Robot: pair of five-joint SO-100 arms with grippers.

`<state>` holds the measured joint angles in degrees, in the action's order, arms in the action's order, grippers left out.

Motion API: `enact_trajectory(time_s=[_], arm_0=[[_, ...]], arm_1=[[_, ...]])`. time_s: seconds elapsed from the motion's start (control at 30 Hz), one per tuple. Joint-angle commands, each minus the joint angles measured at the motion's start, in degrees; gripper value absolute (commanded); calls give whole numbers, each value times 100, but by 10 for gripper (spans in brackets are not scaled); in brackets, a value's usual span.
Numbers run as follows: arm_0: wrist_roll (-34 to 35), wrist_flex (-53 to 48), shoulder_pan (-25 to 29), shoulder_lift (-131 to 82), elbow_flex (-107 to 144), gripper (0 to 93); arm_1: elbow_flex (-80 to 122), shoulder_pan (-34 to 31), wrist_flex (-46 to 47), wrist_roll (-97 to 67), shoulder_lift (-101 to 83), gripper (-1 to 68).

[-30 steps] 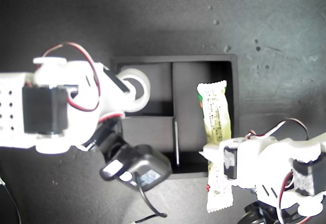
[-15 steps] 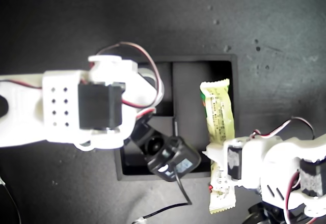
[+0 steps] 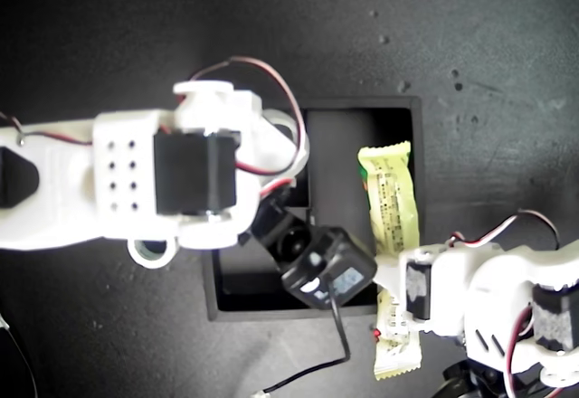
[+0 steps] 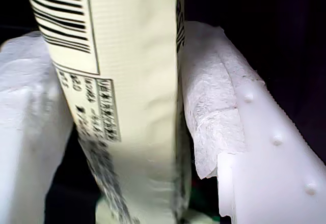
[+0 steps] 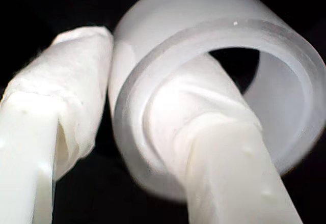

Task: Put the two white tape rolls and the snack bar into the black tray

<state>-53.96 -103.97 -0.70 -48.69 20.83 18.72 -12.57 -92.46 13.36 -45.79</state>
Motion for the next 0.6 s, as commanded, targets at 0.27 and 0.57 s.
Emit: enact_trajectory(time_s=[0.27,0.57], arm_0=[[-193,-105,53,-1327,1046,133],[-396,-105,483,-2672,1942,136]], arm_1=[[-290,-88,-826,35,-70,237],[-404,114,-1072,-18,-360,213]])
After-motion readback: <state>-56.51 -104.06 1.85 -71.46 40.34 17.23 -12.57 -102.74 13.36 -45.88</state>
